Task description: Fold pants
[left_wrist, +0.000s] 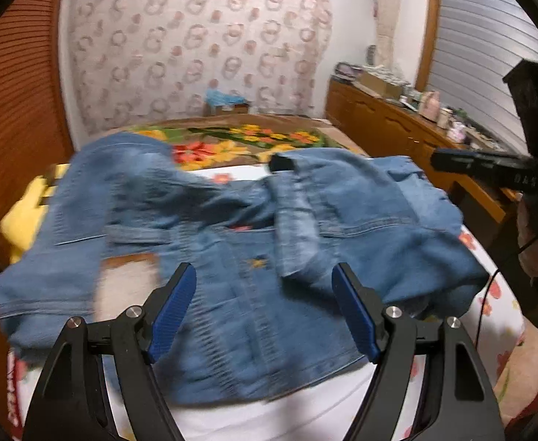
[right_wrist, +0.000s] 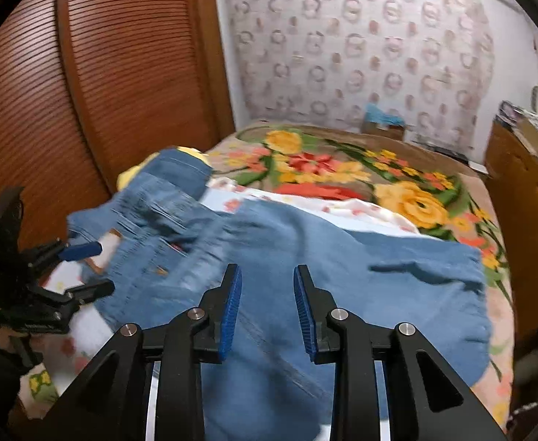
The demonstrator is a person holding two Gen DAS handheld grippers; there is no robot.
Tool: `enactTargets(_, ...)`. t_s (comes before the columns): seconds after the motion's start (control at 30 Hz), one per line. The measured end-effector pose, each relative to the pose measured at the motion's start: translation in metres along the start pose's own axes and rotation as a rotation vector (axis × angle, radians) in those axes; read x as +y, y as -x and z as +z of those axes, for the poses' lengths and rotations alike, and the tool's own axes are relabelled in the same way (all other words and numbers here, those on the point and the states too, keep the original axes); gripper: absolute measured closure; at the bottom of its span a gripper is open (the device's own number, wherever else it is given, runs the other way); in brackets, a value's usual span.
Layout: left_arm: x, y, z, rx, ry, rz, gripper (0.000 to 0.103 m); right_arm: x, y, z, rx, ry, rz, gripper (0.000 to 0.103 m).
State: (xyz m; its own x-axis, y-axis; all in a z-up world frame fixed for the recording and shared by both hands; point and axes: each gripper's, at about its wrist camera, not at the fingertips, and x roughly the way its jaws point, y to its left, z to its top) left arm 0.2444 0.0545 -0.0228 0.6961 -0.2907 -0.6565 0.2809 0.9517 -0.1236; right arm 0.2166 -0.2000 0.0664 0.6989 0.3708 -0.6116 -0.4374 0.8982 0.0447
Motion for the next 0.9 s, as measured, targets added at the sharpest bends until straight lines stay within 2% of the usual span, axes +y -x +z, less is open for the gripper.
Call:
enactTargets(0.07, -0.012, -0.009, 0.003, 0.007, -0.02, -0.013, 0.037, -0.003, 0.008, -0.008, 0.004, -0.008, -0.024, 0.073)
enactTargets(0.13, -0.021, -0.022, 0.006, 0.033, -0.04, -0.025, 0.042, -0.005, 0.008, -0.011, 0.013, -0.013, -0.039, 0.073)
enactTargets(0.3, -0.043, -0.058, 0.006, 0.142, -0.102, -0.026, 0.046, -0.004, 0.029, -0.018, 0.012, -0.015, -0.075, 0.073)
enactTargets(0.33, -0.046, -0.062, 0.005, 0.155, -0.113, -0.021, 0.056, -0.004, 0.033, -0.018, 0.008, -0.018, -0.079, 0.073)
enactTargets(0.37, -0.051, -0.064, 0.003, 0.161, -0.135, 0.0, 0.072, -0.005, 0.036, -0.017, 0.004, -0.022, -0.082, 0.073)
enactTargets(0.4, -0.054, -0.064, 0.001, 0.159, -0.15, 0.012, 0.079, -0.006, 0.042, -0.017, 0.0, -0.027, -0.084, 0.073)
enactTargets(0.43, -0.057, -0.06, 0.001, 0.151, -0.165, 0.005, 0.087, -0.008, 0.046, -0.02, -0.005, -0.032, -0.088, 0.073)
enactTargets(0.47, -0.059, -0.056, 0.001, 0.143, -0.174, -0.004, 0.09, -0.007, 0.048, -0.021, -0.008, -0.036, -0.092, 0.073)
enactTargets(0.63, -0.057, -0.006, 0.024, 0.014, -0.188, 0.029, 0.092, -0.007, 0.041, -0.026, -0.007, -0.062, -0.097, 0.073)
enactTargets(0.8, -0.026, 0.072, 0.055, -0.132, -0.138, 0.092, 0.093, -0.001, 0.033, -0.026, -0.009, -0.072, -0.073, 0.073)
enactTargets(0.9, -0.005, 0.107, 0.056, -0.183, -0.113, 0.14, 0.093, 0.009, 0.022, -0.027, 0.0, -0.075, -0.044, 0.073)
